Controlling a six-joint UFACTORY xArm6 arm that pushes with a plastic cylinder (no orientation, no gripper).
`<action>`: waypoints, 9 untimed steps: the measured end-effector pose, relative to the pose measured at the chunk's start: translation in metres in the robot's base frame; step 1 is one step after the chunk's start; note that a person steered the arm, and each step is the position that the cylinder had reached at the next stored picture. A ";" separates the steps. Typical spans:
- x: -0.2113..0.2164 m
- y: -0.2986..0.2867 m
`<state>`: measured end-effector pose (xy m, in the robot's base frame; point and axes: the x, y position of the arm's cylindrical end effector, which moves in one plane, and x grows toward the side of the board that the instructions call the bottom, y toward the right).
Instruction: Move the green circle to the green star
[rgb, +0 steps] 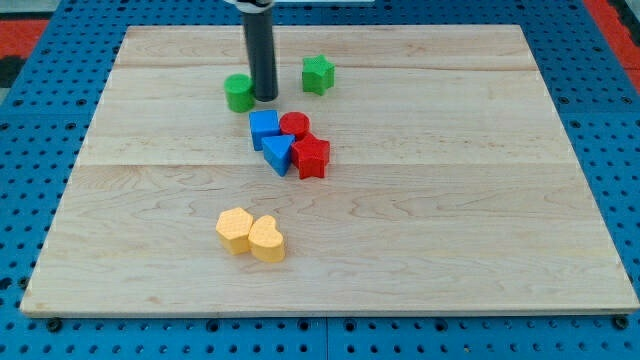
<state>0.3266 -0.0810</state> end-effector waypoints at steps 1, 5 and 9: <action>-0.001 0.003; -0.066 0.010; 0.019 -0.055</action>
<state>0.3453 -0.1363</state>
